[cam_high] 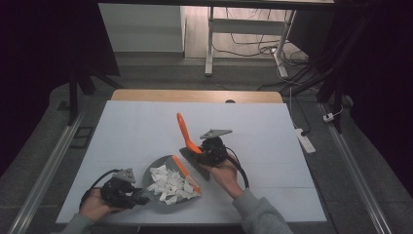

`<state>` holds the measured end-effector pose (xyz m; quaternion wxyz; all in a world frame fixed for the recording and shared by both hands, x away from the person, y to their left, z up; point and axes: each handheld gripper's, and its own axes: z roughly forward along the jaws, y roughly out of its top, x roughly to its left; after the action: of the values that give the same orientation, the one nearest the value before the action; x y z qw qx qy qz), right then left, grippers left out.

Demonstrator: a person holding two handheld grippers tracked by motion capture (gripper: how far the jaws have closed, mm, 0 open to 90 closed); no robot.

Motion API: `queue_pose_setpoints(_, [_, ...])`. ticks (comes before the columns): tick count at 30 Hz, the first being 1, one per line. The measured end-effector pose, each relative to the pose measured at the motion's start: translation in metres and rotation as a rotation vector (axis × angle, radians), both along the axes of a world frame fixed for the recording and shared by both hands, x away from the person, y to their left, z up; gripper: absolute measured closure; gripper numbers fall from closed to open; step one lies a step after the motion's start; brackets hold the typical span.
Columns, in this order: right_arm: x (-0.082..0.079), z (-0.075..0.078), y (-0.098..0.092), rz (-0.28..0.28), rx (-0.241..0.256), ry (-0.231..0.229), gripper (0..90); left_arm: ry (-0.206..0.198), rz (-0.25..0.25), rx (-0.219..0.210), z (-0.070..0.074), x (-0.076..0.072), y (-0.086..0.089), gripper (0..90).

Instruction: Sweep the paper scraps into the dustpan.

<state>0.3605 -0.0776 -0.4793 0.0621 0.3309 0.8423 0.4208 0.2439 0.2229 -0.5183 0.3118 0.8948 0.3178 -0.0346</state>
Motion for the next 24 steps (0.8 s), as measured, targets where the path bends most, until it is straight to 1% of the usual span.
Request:
queue_pose_setpoints(2, [-0.004, -0.006, 0.008, 0.022, -0.016, 0.011, 70.3, 0.001, 0.001, 0.0, 0.0, 0.0, 0.0, 61.5])
queue_pose_setpoints(4, [-0.008, -0.009, 0.016, 0.047, -0.01, 0.028, 70.4, 0.002, 0.0, 0.0, -0.001, 0.0, 0.0, 61.5])
queue_pose_setpoints(6, [-0.013, -0.008, 0.025, 0.069, 0.012, 0.04, 70.4, 0.001, 0.002, 0.001, -0.001, 0.0, 0.0, 61.5])
queue_pose_setpoints(8, [-0.017, -0.006, 0.034, 0.092, 0.056, 0.074, 70.4, 0.002, 0.004, 0.001, -0.002, 0.0, -0.001, 61.5])
queue_pose_setpoints(9, [-0.019, -0.005, 0.039, 0.108, 0.067, 0.077, 70.3, 0.001, 0.003, 0.002, -0.003, 0.0, -0.001, 61.5])
queue_pose_setpoints(11, [-0.024, 0.0, 0.049, 0.136, 0.076, 0.059, 70.3, -0.002, 0.005, 0.001, -0.003, -0.001, -0.001, 61.5])
queue_pose_setpoints(13, [-0.026, 0.006, 0.053, 0.15, 0.09, 0.036, 70.3, -0.004, 0.009, -0.009, -0.005, -0.002, 0.0, 61.5])
queue_pose_setpoints(15, [-0.027, 0.012, 0.051, 0.148, 0.1, 0.005, 70.3, -0.003, 0.01, -0.014, -0.006, -0.002, 0.001, 61.5])
queue_pose_setpoints(17, [-0.026, 0.018, 0.045, 0.135, 0.107, -0.025, 70.3, -0.005, 0.01, -0.018, -0.006, -0.002, 0.001, 61.5])
queue_pose_setpoints(20, [-0.023, 0.025, 0.031, 0.106, 0.128, -0.037, 70.3, -0.014, 0.015, -0.034, -0.005, -0.001, 0.002, 61.5])
queue_pose_setpoints(24, [-0.02, 0.03, 0.016, 0.08, 0.141, -0.053, 70.3, -0.014, 0.017, -0.033, -0.005, -0.001, 0.002, 61.5])
